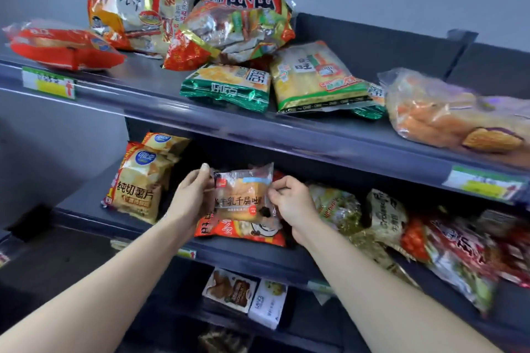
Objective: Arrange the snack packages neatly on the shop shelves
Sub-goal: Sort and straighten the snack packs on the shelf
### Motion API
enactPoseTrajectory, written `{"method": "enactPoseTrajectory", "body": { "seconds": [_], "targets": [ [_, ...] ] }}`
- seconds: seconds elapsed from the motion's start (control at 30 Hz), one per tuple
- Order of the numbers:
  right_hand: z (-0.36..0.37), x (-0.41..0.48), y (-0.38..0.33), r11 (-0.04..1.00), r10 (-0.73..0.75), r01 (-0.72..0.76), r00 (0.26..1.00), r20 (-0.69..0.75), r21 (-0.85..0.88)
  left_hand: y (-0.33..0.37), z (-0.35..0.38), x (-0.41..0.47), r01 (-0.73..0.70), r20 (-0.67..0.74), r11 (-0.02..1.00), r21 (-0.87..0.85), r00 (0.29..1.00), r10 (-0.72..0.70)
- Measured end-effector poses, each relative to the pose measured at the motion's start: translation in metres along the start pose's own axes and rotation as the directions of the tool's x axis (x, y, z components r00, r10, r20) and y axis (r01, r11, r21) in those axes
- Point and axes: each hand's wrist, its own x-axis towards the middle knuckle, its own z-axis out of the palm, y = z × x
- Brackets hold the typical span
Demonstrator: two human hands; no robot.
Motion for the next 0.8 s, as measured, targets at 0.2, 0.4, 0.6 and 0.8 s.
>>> {"method": "enactPoseTrajectory", "body": {
  "seconds": [0.2, 0.4, 0.6, 0.8],
  "targets": [
    [-0.091, -0.041, 0.026, 0.998, 0.057, -0.05, 0.983, -0.172, 0.046, -0.024, 0.088, -0.037, 0.014, 0.174, 0.99, 0.139, 0.984, -0.038],
    [-0.195, -0.085, 0.046, 0.994, 0.11, -0.098, 0.943, -0.315, 0.054, -0.057, 0.195, -0.056, 0.034, 0.191, 0.978, 0.205, 0.979, -0.074],
    [-0.315, -0.13, 0.07, 0.994, 0.072, -0.102, 0.895, -0.441, -0.046, -0.1, 0.321, -0.089, 0.072, 0.261, 0.976, 0.205, 0.957, -0.125],
    [-0.436, -0.166, 0.102, 0.968, 0.067, -0.197, 0.8, -0.596, -0.155, -0.145, 0.44, -0.13, 0.092, 0.407, 0.967, 0.236, 0.894, -0.185]
  ]
}}
